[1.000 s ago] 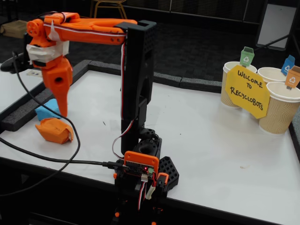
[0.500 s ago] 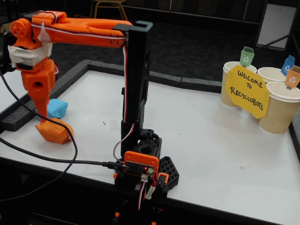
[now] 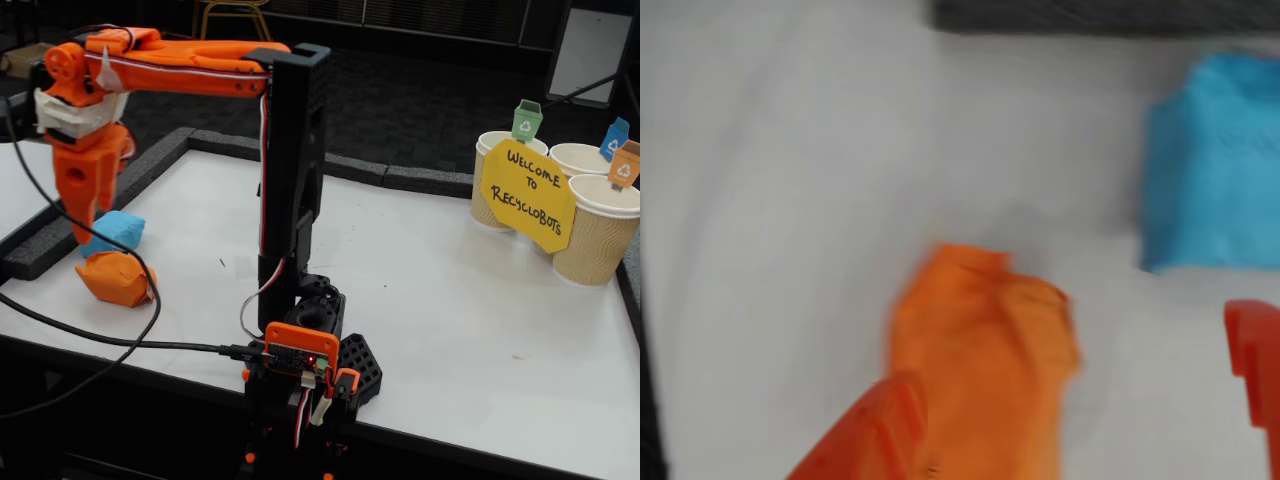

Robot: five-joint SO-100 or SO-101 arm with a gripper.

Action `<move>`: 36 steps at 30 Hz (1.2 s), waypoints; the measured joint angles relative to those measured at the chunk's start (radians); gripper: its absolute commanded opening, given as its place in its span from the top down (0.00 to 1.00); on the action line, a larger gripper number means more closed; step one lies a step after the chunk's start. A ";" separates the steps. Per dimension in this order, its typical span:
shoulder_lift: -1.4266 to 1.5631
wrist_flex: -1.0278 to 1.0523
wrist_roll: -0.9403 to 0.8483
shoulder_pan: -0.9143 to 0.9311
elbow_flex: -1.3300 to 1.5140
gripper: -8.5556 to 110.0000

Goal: Sort rubbish by color.

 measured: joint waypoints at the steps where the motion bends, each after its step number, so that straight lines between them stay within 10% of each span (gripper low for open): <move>1: 0.000 0.000 0.003 0.009 0.008 0.73; 36: 0.000 0.040 0.009 -0.029 0.091 0.76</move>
